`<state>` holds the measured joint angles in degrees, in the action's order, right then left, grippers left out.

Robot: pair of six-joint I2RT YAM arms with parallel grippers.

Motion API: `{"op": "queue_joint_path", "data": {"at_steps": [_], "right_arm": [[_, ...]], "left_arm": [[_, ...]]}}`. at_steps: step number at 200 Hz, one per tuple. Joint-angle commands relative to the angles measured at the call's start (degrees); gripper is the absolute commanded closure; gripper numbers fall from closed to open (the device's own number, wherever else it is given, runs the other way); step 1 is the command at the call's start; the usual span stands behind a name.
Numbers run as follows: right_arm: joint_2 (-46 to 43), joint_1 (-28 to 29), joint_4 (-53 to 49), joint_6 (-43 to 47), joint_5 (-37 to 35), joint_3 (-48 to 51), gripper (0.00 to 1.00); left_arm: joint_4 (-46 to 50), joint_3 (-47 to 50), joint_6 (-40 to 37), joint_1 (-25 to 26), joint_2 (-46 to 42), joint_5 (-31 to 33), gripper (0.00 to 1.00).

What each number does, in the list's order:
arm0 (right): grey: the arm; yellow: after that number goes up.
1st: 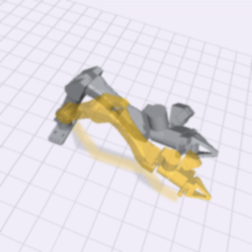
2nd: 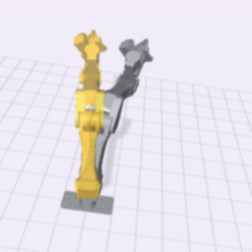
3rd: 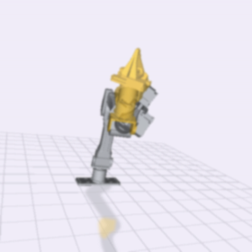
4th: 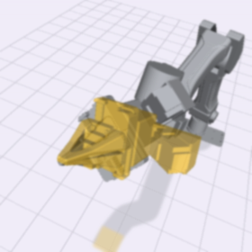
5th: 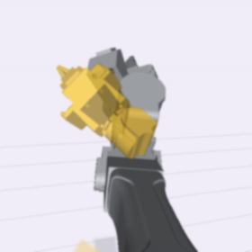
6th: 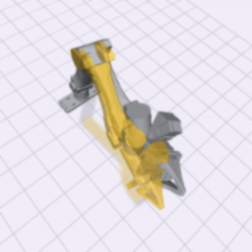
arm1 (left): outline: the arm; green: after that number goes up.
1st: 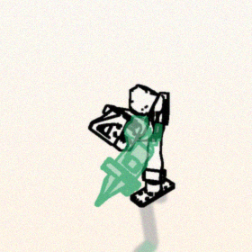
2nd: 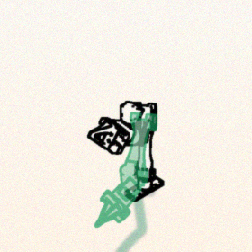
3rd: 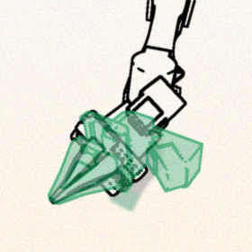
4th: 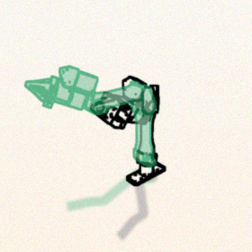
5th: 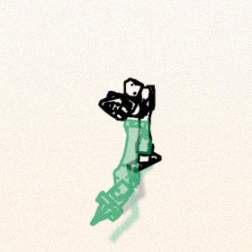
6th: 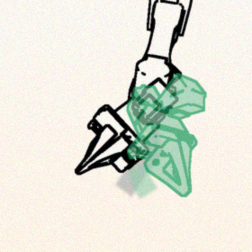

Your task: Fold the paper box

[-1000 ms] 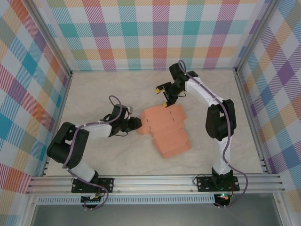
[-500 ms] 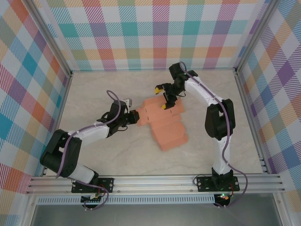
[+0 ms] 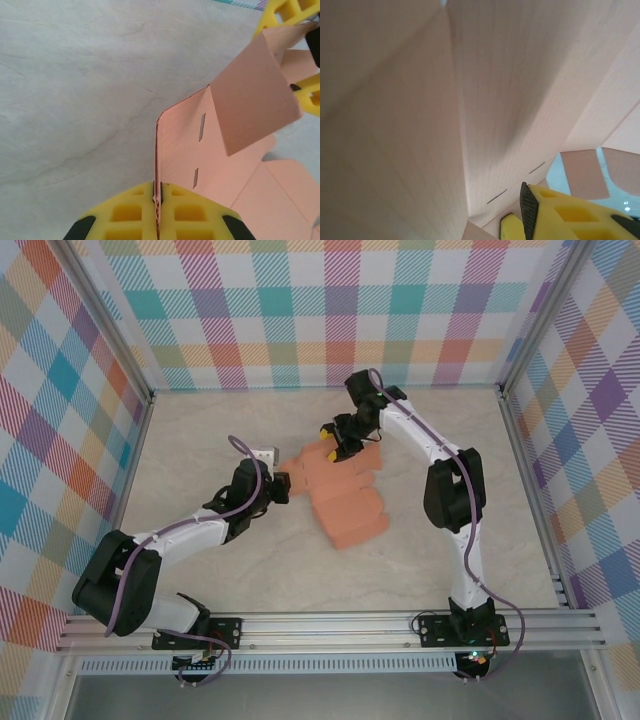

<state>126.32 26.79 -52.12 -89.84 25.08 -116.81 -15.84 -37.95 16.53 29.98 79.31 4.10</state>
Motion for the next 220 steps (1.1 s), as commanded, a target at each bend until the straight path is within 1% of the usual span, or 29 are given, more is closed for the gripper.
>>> {"op": "queue_joint_path", "data": {"at_steps": [1,39,60,72,85,89,93,97,101,105,107,110,114,117,129,138,156,163,175,182,189,199,209,220], "right_arm": [[-0.71,0.28,-2.58,0.87,-1.02,-1.44,0.53],[-0.73,0.38,-2.32,1.24,-1.31,-1.49,0.67],[-0.64,0.38,-1.92,1.29,-1.37,-1.49,0.79],[-0.53,0.38,-1.01,1.72,-1.3,-1.51,0.85],[-0.15,0.31,0.85,2.59,-0.38,-1.49,0.89],[-0.05,0.24,1.53,3.15,0.03,-1.49,0.9],[0.06,0.24,2.32,3.6,0.52,-1.5,0.9],[0.15,0.24,3.13,4.31,0.93,-1.49,0.9],[0.3,0.16,4.0,5.09,1.56,-1.49,0.9],[0.3,0.13,4.93,6.1,1.97,-1.5,0.91],[0.34,0.12,5.34,6.59,2.14,-1.49,0.9],[0.32,0.11,6.04,7.3,2.48,-1.51,0.91],[0.33,0.11,6.89,8.19,3.1,-1.47,0.91],[0.26,0.11,7.7,8.9,3.65,-1.32,0.91],[-0.3,-0.06,12.74,10.75,5.66,0.2,0.94],[-1.45,-0.15,16.81,11.59,6.42,2.48,0.94],[-5.17,-0.07,28.05,16.25,6.71,8.88,0.86],[-6.26,-0.11,30.77,18.18,6.8,10.95,0.86],[-7.58,-0.45,36.1,20.54,8.56,14.12,0.88],[-8.11,-0.61,41.46,21.16,10.7,16.78,0.88],[-8.5,-0.85,46.75,21.39,13.13,19.71,0.88],[-8.72,-0.95,52.45,21.47,15.75,23.16,0.88],[-8.77,-1.02,57.55,21.13,17.58,26.44,0.89],[-8.43,-1.19,61.37,20.64,19.24,29.4,0.89]], "left_arm": [[-2.18,0.69,-1.38,0.63,-0.89,3.61,1.0],[-2.44,1.0,-1.18,0.59,-0.47,3.73,1.0],[-3.11,1.55,-0.73,0.67,-0.38,3.72,1.0],[-3.45,1.7,-0.53,0.61,-0.45,2.52,1.0],[-4.4,2.24,0.03,0.61,-0.63,1.72,0.99],[-4.67,2.46,0.49,0.61,-0.8,1.93,0.94],[-4.66,2.61,0.92,0.57,-1.07,2.24,0.86],[-4.64,2.78,1.18,0.61,-1.45,2.47,0.76],[-4.5,2.92,1.22,0.53,-1.95,2.51,0.62],[-4.4,3.16,0.86,0.46,-2.44,2.29,0.41],[-4.34,3.33,0.65,0.39,-2.81,2.18,0.26],[-4.23,3.59,0.28,0.35,-3.27,2.23,0.12],[-4.13,3.92,0.04,0.35,-4.05,2.37,0.03],[-4.0,4.25,-0.24,0.22,-4.6,2.59,0.0],[-3.7,5.82,-1.05,-0.62,-7.16,3.46,0.0],[-3.34,6.86,-1.2,-1.77,-9.13,3.52,0.0],[-1.71,8.27,-1.3,-4.72,-13.39,1.76,0.01],[-1.57,8.94,-1.61,-5.8,-14.94,0.66,0.01],[-2.53,10.48,-2.31,-7.43,-17.39,-2.05,0.0],[-2.83,11.22,-2.94,-8.34,-18.36,-4.6,0.0],[-2.93,11.69,-4.45,-9.16,-18.73,-7.85,0.0],[-2.96,12.13,-7.14,-9.49,-18.64,-9.4,0.0],[-2.81,12.2,-9.58,-9.5,-17.25,-8.34,0.0],[-3.04,11.92,-10.27,-9.5,-14.66,-6.25,0.0]]}}
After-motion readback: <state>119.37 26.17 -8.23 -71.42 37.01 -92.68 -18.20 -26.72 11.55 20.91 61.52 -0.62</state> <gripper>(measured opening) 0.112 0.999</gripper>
